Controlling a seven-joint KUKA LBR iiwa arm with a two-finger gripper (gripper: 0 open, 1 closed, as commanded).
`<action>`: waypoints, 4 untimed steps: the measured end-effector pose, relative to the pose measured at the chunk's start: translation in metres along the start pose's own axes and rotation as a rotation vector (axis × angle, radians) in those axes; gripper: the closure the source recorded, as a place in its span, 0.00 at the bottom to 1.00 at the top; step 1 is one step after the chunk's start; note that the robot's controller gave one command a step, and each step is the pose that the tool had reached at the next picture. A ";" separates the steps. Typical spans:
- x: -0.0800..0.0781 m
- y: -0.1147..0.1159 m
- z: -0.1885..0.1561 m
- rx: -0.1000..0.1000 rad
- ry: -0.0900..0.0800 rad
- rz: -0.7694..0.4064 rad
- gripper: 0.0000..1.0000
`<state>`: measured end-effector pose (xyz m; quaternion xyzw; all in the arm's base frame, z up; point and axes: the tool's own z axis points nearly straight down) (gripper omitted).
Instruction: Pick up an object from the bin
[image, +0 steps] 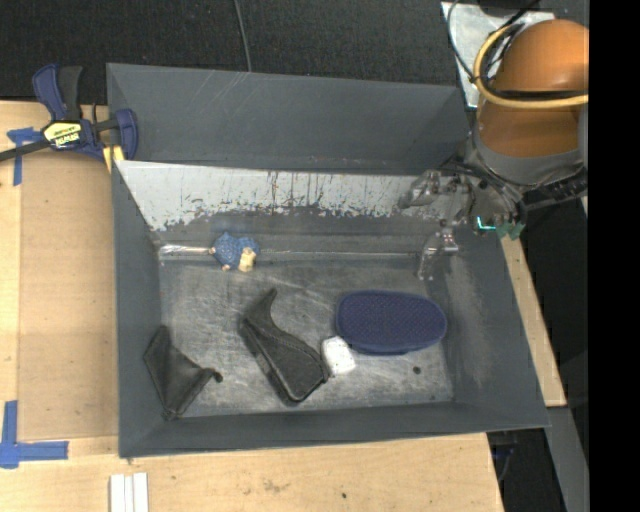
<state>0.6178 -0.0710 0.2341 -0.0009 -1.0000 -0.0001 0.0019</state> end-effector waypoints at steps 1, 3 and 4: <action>0.007 0.054 0.135 -0.001 -0.001 -0.099 0.00; 0.042 0.032 0.154 -0.002 -0.004 -0.172 1.00; 0.067 0.051 -0.022 0.003 -0.015 -0.415 1.00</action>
Offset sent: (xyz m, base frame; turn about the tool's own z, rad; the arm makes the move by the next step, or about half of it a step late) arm -0.0069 0.0530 -0.1308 -0.0964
